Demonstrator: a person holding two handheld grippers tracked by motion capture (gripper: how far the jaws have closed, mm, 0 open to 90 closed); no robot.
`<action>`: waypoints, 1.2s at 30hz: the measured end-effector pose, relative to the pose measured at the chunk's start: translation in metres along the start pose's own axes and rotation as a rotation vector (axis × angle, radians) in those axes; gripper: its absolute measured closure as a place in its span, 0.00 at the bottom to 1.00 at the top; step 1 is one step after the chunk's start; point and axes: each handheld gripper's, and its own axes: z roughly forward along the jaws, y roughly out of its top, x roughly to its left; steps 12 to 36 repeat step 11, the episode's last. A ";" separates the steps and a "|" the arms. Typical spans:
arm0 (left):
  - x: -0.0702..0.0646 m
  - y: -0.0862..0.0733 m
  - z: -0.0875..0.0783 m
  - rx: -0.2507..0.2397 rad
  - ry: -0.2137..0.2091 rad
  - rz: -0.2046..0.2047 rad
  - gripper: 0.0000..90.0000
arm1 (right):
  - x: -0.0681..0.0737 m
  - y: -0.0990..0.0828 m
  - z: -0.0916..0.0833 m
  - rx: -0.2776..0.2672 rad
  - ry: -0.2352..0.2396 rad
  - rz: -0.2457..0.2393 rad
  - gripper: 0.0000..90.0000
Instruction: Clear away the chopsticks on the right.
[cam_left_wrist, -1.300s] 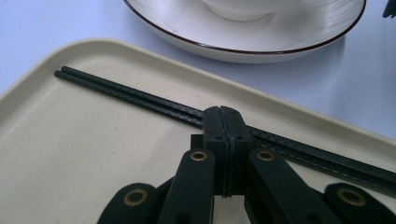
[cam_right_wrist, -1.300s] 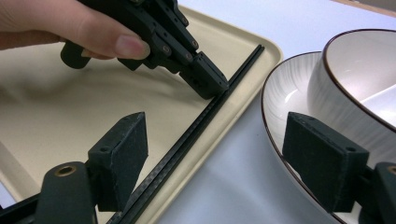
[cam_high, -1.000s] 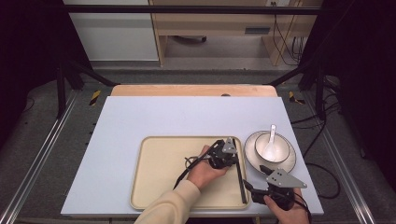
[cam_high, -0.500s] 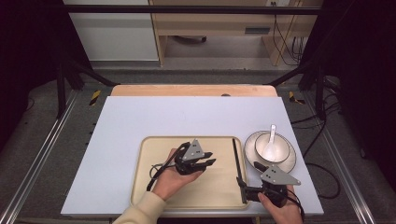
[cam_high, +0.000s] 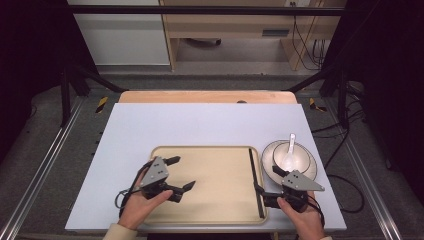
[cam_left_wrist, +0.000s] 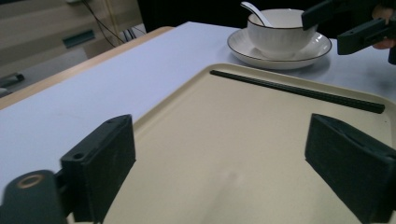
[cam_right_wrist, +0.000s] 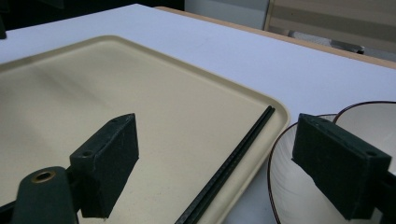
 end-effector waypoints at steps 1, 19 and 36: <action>0.002 -0.002 -0.006 -0.005 0.011 0.000 0.08 | 0.000 -0.001 0.000 -0.002 -0.001 0.002 0.16; 0.028 -0.042 -0.063 -0.065 0.140 -0.071 0.04 | -0.001 -0.005 -0.013 -0.013 -0.014 0.002 0.13; 0.028 -0.042 -0.063 -0.065 0.140 -0.071 0.04 | -0.001 -0.005 -0.013 -0.013 -0.014 0.002 0.13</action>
